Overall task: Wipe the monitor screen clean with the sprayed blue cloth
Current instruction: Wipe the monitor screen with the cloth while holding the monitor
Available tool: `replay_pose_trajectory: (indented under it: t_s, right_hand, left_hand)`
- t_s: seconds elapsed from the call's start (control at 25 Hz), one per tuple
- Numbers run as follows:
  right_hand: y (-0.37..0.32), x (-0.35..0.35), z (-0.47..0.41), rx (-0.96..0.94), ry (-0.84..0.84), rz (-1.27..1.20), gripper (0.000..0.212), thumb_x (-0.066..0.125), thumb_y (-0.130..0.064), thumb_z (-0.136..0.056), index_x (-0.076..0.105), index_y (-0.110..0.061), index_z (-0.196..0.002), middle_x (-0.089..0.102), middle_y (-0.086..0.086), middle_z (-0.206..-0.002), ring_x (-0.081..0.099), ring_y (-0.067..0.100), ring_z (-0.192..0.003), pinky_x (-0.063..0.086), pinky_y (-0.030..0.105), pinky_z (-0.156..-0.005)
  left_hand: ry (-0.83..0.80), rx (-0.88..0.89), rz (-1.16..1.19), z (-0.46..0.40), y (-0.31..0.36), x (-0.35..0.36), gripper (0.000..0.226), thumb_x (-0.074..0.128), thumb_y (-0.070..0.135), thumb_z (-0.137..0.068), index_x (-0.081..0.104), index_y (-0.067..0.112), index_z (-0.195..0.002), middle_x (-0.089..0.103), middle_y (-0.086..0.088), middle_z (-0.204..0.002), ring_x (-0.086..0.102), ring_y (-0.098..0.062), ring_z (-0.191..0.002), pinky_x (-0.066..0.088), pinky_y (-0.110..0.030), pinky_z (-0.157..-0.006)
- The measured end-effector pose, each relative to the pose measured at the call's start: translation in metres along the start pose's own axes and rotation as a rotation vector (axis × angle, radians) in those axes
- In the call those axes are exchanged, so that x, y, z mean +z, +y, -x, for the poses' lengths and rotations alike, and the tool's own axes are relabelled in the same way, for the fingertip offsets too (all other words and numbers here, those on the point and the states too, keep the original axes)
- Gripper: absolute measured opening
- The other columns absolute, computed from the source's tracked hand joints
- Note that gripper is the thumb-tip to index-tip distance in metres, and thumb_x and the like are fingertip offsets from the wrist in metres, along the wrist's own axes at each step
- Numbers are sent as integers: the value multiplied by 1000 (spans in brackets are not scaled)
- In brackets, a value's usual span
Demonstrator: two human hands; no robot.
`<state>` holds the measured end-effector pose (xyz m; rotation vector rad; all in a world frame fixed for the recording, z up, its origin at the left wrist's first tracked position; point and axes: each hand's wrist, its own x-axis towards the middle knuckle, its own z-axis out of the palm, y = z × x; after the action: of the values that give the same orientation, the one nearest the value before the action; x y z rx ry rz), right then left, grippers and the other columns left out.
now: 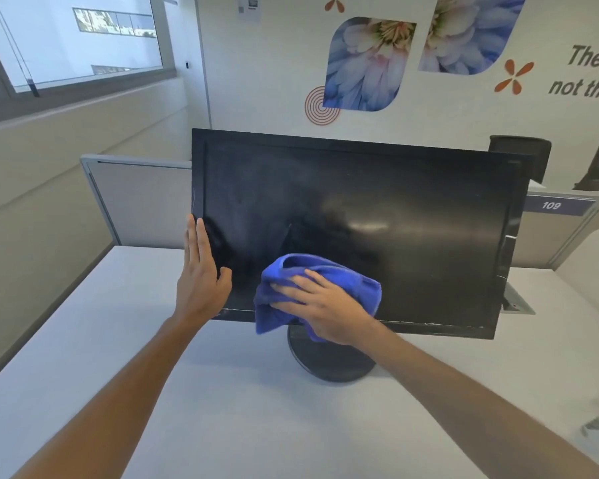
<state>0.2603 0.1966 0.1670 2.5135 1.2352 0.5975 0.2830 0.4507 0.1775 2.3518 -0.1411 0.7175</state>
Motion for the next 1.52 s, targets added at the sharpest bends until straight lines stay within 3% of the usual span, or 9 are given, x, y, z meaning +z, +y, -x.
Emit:
replay_pose_trajectory:
  t_s: [0.12, 0.2, 0.36, 0.64, 0.8, 0.92, 1.04, 1.16, 1.52]
  right_hand:
    - [63, -48, -10, 195, 238, -23, 56, 48, -1, -85, 56, -17, -137, 44, 6, -151, 36, 32, -142, 32, 49, -113]
    - [116, -82, -17, 341, 337, 71, 56, 43, -9, -87, 50, -18, -142, 41, 6, -153, 34, 31, -143, 31, 47, -114]
    - [160, -87, -12, 442, 174, 150, 58, 39, -44, -98, 25, -33, -153, 15, -1, -164, 7, 31, -151, 16, 60, -116]
    - [75, -1, 30, 300, 208, 152, 65, 53, -27, -87, 34, -31, -150, 26, -2, -160, 17, 30, -149, 14, 53, -118]
    - [33, 18, 77, 89, 60, 138, 65, 68, -16, -79, 50, -26, -141, 41, 1, -153, 37, 29, -141, 23, 48, -117]
    - [67, -16, 78, 186, 193, 77, 55, 49, -1, -82, 60, -20, -133, 50, 5, -146, 45, 32, -136, 32, 50, -110]
    - [141, -64, 65, 469, 378, 137, 56, 46, 1, -88, 52, -19, -140, 43, 6, -152, 36, 31, -142, 33, 51, -111]
    - [180, -77, 64, 538, 295, 171, 67, 56, -5, -89, 35, -24, -150, 28, 2, -160, 17, 28, -150, 22, 51, -118]
    - [51, 43, 154, 303, 144, 179, 73, 55, -4, -81, 38, -24, -149, 34, 3, -157, 24, 31, -147, 24, 52, -117]
  left_hand:
    - [-21, 8, -6, 0, 0, 3, 92, 56, 5, -85, -6, 19, -152, -14, -1, -161, -4, -23, -149, 34, -46, -109]
    - [-39, 6, -49, 2, 1, 8, 89, 57, 16, -89, -7, 21, -152, -17, -3, -161, -9, -27, -149, 22, -55, -116]
    - [-44, 46, -216, 8, 3, 18, 84, 40, 54, -91, -7, 22, -152, -19, -6, -160, -17, -28, -147, 7, -55, -118]
    - [-73, 127, -396, 9, 0, 16, 88, 27, 68, -87, -3, 18, -153, -10, -5, -162, -11, -26, -148, 9, -58, -117]
    - [-90, 190, -410, 7, 7, 15, 87, 26, 69, -87, 3, 17, -153, -1, -4, -163, -5, -25, -149, 7, -58, -118]
    - [-104, 204, -431, 3, 12, 14, 90, 27, 72, -85, 4, 18, -153, 0, -4, -163, -4, -25, -149, 7, -58, -118]
    - [-112, 202, -435, 3, 19, 17, 93, 26, 74, -83, 5, 18, -153, 0, -4, -162, -3, -25, -149, 8, -59, -118]
    - [-118, 186, -385, 5, 25, 21, 95, 28, 75, -82, 5, 17, -153, -1, -4, -162, -3, -25, -149, 7, -58, -118]
    - [-134, 190, -369, 10, 25, 14, 92, 27, 71, -83, 4, 17, -153, 0, -4, -162, 0, -25, -149, 13, -59, -117]
